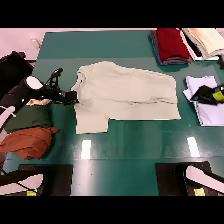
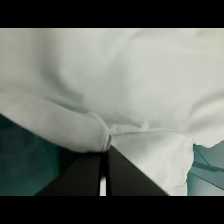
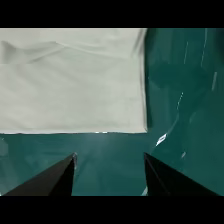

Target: Fold the shirts.

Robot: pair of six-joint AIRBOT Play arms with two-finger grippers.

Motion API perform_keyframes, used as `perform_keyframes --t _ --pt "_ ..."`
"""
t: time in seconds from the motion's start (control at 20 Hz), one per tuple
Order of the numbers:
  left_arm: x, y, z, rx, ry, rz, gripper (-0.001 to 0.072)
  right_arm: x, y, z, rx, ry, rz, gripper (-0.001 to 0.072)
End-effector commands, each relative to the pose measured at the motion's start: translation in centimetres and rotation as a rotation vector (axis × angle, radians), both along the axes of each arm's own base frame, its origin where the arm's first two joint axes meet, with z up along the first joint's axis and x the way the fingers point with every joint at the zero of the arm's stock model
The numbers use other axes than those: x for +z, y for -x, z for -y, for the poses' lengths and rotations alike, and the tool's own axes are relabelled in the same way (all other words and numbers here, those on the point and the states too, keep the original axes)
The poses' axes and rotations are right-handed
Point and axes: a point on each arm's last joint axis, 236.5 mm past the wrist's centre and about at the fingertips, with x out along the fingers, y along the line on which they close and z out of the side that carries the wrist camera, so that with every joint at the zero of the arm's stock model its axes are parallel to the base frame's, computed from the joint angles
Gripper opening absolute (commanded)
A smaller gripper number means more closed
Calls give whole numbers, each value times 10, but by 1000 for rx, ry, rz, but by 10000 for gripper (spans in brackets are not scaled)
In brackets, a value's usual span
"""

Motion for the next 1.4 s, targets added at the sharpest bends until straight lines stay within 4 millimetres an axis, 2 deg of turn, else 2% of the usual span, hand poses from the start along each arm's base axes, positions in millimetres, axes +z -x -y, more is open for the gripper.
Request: perform_keyframes --t 0.0,0.05,0.15,0.25,0.3,0.4,0.6,0.65,0.75,0.8,0.85,0.9,0.95,1.05,1.1,1.2,1.25,1.3,1.35 --pt "13 -4 3 -30 0 22 25 -53 42 32 -169 -58 -127 525" --pt "13 -3 3 -32 1 19 25 -69 50 32 -214 -90 -140 524" --pt "13 -3 3 -34 1 18 24 -91 51 23 -272 -166 -107 491" --pt "13 -3 3 -33 1 18 25 -105 42 10 -313 -230 -63 486" --pt "13 -3 3 -33 1 18 24 -110 37 0 -316 -269 -58 457" --pt "13 -2 4 -34 1 16 25 -121 27 -20 -282 -308 -76 447" --pt "12 0 4 -40 1 8 25 -139 0 -50 -231 -294 -51 423" --pt "12 0 4 -40 1 8 24 -140 -2 -55 -213 -288 -48 321" --pt "21 -2 3 -38 0 33 24 -129 -10 -64 -150 -270 -11 58" --pt "37 -4 3 -37 0 75 24 -114 -18 -66 -110 -256 35 20" --pt "58 -6 1 -39 -7 132 24 -93 -27 -67 -73 -241 88 20" --pt "88 -7 -1 -43 -17 209 24 -63 -39 -69 -34 -223 157 19" --pt "124 -7 -3 -47 -23 292 24 -28 -49 -71 4 -204 233 19" --pt "214 4 -8 -53 -35 496 24 61 -65 -74 83 -138 433 19" --pt "267 15 -12 -41 -39 618 24 114 -69 -75 112 -92 557 19" --pt "365 49 -22 -16 -47 861 24 215 -61 -77 148 6 792 19" --pt "414 74 -27 2 -44 984 24 264 -48 -78 159 64 906 19" --pt "455 99 -32 25 -33 1083 24 308 -33 -80 163 114 1009 19" --pt "492 126 -37 43 -25 1181 24 342 -16 -81 162 160 1092 19"
